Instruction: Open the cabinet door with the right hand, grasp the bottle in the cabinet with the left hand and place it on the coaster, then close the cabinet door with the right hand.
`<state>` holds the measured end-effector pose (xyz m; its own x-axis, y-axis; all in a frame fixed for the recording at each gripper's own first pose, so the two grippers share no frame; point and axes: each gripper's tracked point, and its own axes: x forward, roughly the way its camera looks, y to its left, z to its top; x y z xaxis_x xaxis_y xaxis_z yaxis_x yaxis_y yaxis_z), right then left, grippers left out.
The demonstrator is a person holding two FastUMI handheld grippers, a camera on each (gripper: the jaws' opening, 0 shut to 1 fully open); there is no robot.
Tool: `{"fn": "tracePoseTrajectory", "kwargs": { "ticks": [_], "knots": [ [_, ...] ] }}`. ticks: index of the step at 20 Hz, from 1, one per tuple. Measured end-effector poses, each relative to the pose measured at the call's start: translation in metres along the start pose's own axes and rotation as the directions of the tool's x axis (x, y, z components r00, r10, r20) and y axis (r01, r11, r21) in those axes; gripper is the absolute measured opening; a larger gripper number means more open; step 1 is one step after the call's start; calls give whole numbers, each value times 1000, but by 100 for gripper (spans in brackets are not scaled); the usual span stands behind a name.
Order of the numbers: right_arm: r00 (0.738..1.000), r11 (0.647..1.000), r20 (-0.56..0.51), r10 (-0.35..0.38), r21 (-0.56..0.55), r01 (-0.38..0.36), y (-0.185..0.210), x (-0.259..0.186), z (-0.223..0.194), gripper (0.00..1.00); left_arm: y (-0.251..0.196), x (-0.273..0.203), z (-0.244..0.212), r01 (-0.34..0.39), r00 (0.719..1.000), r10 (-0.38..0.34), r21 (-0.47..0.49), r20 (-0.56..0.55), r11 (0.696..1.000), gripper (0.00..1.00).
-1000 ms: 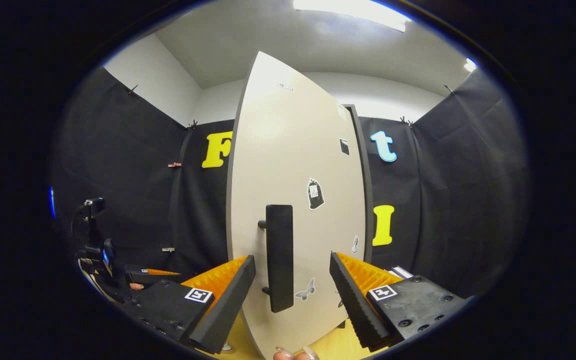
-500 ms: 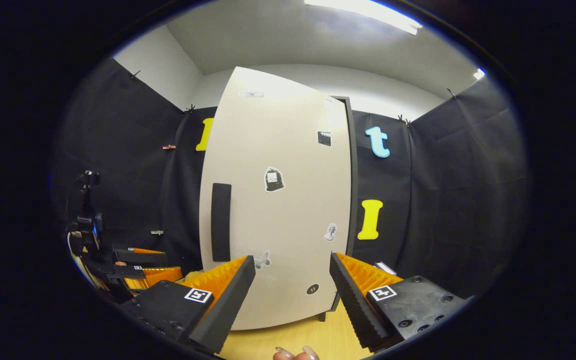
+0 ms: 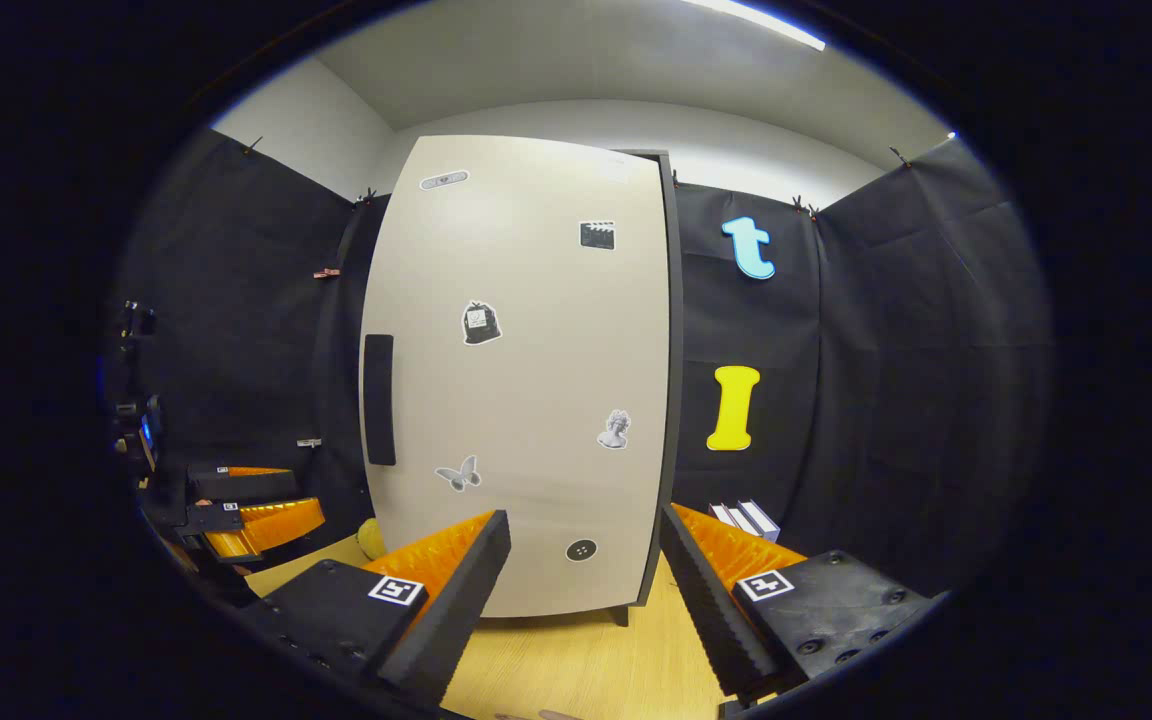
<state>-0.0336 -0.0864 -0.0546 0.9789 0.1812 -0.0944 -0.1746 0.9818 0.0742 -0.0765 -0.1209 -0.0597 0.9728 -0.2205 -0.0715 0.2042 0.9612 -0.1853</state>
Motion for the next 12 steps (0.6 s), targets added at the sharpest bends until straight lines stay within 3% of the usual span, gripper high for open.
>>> {"fn": "tracePoseTrajectory", "kwargs": {
  "ticks": [4,7,12],
  "knots": [
    [1000,1000,-8,28,3,-28,-10,-2,-3,98,-23,3,-7,16,999,-17,-37,-27,999,96],
    [999,999,-48,-17,37,19,-24,-7,-10,98,-35,3,-1,21,1000,-22,-28,-20,999,96],
    [999,997,-23,37,65,-36,-17,-13,-2,98,-55,10,-8,37,998,-40,-91,-39,995,96]
  ]
}}
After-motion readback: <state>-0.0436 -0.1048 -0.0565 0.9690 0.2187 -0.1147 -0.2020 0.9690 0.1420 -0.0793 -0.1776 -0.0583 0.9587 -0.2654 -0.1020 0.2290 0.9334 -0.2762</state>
